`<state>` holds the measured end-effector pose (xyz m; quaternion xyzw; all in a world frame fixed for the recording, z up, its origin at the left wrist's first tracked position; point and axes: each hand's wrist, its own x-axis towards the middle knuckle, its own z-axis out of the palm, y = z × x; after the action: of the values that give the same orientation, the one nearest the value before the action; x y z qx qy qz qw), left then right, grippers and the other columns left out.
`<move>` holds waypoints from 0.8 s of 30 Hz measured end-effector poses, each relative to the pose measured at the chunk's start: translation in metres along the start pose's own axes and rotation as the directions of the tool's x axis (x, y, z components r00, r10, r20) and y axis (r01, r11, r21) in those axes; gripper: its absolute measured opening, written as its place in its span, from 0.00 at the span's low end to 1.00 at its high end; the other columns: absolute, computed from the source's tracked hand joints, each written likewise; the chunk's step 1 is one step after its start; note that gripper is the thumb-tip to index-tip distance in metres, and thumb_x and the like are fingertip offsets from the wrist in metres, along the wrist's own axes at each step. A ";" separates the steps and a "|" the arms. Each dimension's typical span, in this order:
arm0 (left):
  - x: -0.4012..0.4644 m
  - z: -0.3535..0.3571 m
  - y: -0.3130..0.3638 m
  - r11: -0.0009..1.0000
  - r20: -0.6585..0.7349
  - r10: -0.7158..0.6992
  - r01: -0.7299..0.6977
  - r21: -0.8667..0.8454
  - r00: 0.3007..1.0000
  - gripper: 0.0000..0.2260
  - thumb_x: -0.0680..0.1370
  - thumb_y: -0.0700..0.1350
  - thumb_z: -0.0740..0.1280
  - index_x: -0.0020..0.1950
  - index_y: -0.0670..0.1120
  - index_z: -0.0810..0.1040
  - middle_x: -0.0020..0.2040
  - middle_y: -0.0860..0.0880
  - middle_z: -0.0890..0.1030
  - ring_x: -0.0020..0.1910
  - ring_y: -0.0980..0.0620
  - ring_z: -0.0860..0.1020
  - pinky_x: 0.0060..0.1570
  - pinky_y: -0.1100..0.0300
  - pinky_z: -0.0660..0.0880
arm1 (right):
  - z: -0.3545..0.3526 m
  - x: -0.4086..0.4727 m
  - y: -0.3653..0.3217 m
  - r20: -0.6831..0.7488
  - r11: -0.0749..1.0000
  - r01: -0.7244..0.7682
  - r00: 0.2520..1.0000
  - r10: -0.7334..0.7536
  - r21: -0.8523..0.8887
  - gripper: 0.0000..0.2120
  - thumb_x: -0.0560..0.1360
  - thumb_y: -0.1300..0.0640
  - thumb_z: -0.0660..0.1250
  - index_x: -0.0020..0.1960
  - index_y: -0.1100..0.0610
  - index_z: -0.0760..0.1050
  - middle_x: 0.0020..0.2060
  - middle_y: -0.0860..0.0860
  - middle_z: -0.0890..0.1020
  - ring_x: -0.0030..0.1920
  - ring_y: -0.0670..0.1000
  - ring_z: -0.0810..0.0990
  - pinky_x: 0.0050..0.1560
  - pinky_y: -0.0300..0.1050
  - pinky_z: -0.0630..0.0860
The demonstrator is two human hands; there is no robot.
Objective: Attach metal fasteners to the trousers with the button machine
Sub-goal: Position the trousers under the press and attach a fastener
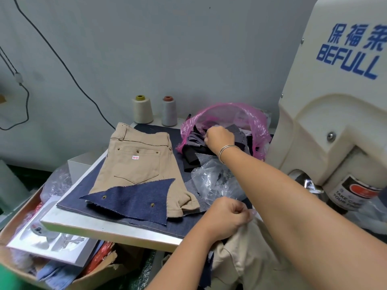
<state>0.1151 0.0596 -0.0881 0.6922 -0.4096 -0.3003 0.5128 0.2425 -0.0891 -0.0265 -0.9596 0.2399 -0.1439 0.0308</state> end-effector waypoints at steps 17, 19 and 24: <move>-0.001 0.005 0.003 1.000 -0.043 0.012 -0.012 -0.005 0.999 0.23 0.77 0.49 0.66 0.23 0.49 0.63 0.22 0.56 0.60 0.24 0.57 0.58 0.38 0.57 0.70 | -0.040 -0.014 0.012 -0.318 0.809 -0.090 0.890 0.327 0.581 0.11 0.78 0.50 0.62 0.49 0.53 0.81 0.47 0.53 0.81 0.57 0.57 0.71 0.57 0.49 0.62; -0.001 0.005 0.002 1.000 -0.032 0.005 -0.005 0.000 0.999 0.23 0.77 0.49 0.66 0.23 0.50 0.64 0.22 0.56 0.60 0.24 0.57 0.58 0.32 0.61 0.63 | -0.041 -0.007 0.012 -0.277 0.859 -0.119 0.917 0.288 0.498 0.14 0.80 0.50 0.59 0.47 0.55 0.81 0.45 0.55 0.81 0.55 0.58 0.71 0.56 0.50 0.62; -0.002 0.003 0.005 1.000 -0.024 -0.012 0.012 0.001 1.000 0.23 0.77 0.49 0.66 0.23 0.49 0.63 0.22 0.55 0.59 0.24 0.56 0.57 0.36 0.59 0.64 | -0.047 0.012 0.015 -0.047 0.703 -0.281 0.912 0.408 0.653 0.17 0.78 0.59 0.60 0.30 0.56 0.67 0.28 0.53 0.67 0.37 0.56 0.64 0.35 0.46 0.64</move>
<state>0.1100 0.0594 -0.0844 0.6983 -0.3993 -0.2949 0.5157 0.2318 -0.1074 0.0195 -0.8120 0.3546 -0.2975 0.3555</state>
